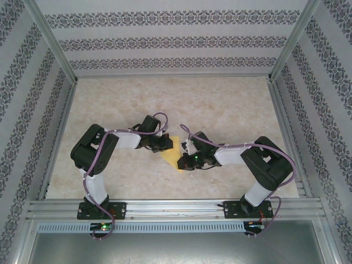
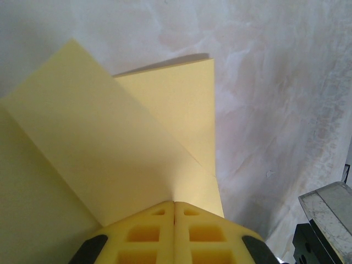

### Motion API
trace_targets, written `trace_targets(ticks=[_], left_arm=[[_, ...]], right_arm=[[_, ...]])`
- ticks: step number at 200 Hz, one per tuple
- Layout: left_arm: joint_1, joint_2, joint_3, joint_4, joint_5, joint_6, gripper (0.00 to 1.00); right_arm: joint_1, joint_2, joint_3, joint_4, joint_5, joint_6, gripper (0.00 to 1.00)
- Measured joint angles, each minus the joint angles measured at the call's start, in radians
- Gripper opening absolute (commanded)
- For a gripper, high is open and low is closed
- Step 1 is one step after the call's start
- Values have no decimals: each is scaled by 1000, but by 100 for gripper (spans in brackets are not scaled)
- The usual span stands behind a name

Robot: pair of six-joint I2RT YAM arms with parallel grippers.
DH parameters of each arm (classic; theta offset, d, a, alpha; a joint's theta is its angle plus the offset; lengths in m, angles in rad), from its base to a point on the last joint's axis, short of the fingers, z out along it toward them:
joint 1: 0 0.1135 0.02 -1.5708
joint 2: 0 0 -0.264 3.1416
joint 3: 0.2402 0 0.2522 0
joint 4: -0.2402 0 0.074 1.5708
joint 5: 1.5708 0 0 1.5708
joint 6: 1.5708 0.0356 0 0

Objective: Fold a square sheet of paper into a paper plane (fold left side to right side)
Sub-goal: Fourth fold the wing at the center of the table.

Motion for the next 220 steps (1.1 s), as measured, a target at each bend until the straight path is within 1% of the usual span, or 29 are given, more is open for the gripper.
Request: trace_targets(ticks=[97,172,194,220], left_arm=[[0,0,0,0,0,0,5],[0,0,0,-2,8,0,5],[0,0,0,-2,8,0,5],[0,0,0,-2,8,0,5]], right_arm=[[2,-2,-19,22,1,0,0],[28,-55,-80,49,19,4,0],[33,-79,-99,40,18,5,0],[42,-126,-122,-24,13,7,0]])
